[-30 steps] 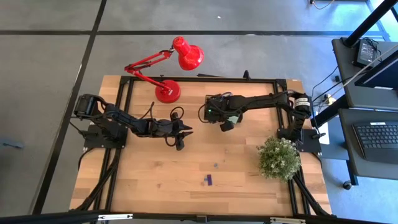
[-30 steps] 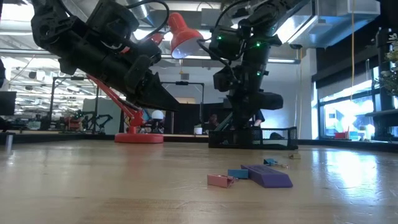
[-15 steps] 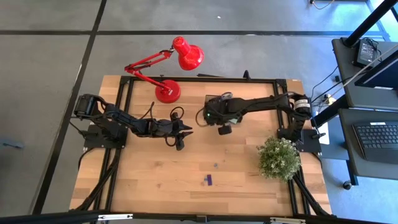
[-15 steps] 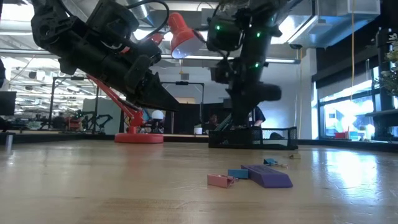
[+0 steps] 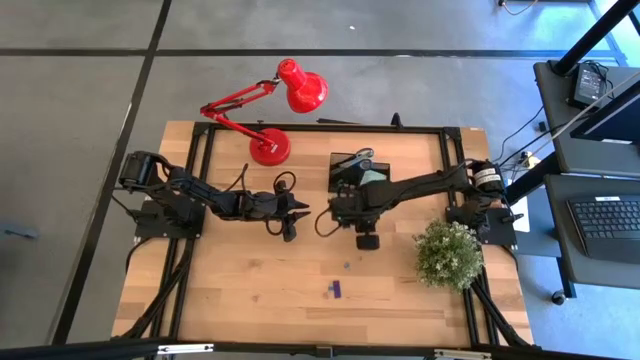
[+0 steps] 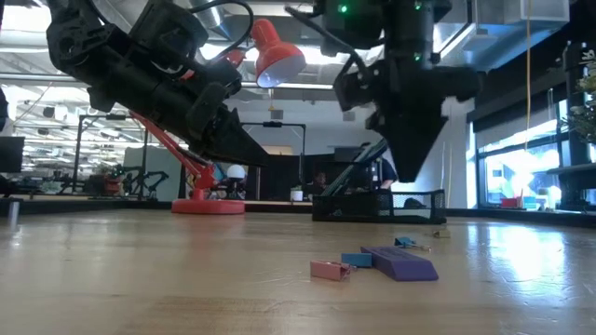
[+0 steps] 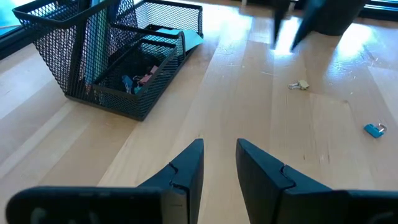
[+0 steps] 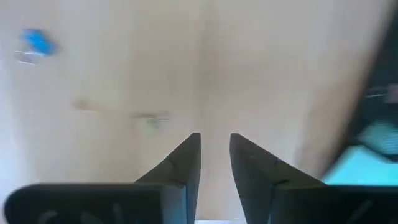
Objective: Pick and place office supplies into organizer
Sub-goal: Put the light brown binder clip into the black desk organizer
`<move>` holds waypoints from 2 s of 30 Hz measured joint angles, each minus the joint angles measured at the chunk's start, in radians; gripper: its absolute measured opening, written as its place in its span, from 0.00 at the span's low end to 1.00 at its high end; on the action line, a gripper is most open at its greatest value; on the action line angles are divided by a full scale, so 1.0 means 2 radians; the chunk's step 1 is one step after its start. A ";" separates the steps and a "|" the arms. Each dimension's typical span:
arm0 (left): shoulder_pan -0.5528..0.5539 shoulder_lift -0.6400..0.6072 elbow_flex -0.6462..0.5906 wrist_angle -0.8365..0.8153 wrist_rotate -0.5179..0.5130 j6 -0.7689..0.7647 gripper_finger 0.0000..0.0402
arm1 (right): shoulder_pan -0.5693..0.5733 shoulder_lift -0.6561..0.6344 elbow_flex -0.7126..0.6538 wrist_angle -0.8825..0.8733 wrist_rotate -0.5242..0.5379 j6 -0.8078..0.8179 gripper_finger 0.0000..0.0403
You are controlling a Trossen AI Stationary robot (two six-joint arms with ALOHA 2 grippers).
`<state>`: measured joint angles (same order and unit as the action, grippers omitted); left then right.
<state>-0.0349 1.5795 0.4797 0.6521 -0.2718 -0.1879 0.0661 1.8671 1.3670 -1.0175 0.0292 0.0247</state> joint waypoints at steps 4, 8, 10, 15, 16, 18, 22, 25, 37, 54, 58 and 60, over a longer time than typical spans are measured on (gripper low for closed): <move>0.000 0.000 0.000 0.000 0.000 0.000 0.22 | 0.019 0.000 0.000 0.001 -0.026 0.047 0.22; 0.000 0.000 0.000 0.000 0.000 0.000 0.22 | 0.029 0.000 0.000 0.012 -0.026 0.156 0.22; 0.000 0.000 0.000 0.000 0.000 0.000 0.22 | 0.029 0.000 0.000 0.017 -0.026 0.209 0.22; 0.000 0.000 0.000 0.000 0.001 -0.001 0.22 | 0.028 0.000 0.000 0.016 -0.022 0.250 0.22; 0.000 0.000 0.000 0.000 0.001 -0.004 0.22 | 0.030 0.000 0.000 0.016 -0.014 0.258 0.22; 0.000 0.000 0.000 0.000 0.001 -0.005 0.22 | 0.032 0.000 0.000 0.009 -0.004 0.273 0.22; 0.000 0.000 0.000 0.000 0.002 -0.005 0.22 | 0.037 0.000 0.000 0.006 -0.002 0.286 0.23; 0.000 0.000 0.000 0.000 0.002 0.004 0.22 | 0.042 0.001 0.000 -0.006 -0.002 0.297 0.28; 0.001 0.000 0.000 0.001 0.002 0.039 0.22 | 0.076 0.001 0.000 -0.007 0.000 0.475 0.48; -0.009 0.000 0.000 -0.027 0.002 0.012 0.22 | 0.083 0.001 -0.070 0.034 0.020 0.550 0.40; -0.009 0.000 0.000 -0.027 0.002 0.013 0.22 | 0.083 0.001 -0.082 0.069 0.019 0.550 0.40; -0.009 0.000 0.000 -0.027 0.002 0.013 0.22 | 0.083 0.001 -0.082 0.075 0.019 0.550 0.40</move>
<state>-0.0528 1.5799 0.4793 0.5983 -0.2676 -0.1627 0.2325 1.8694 1.2034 -0.8684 0.0669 1.1240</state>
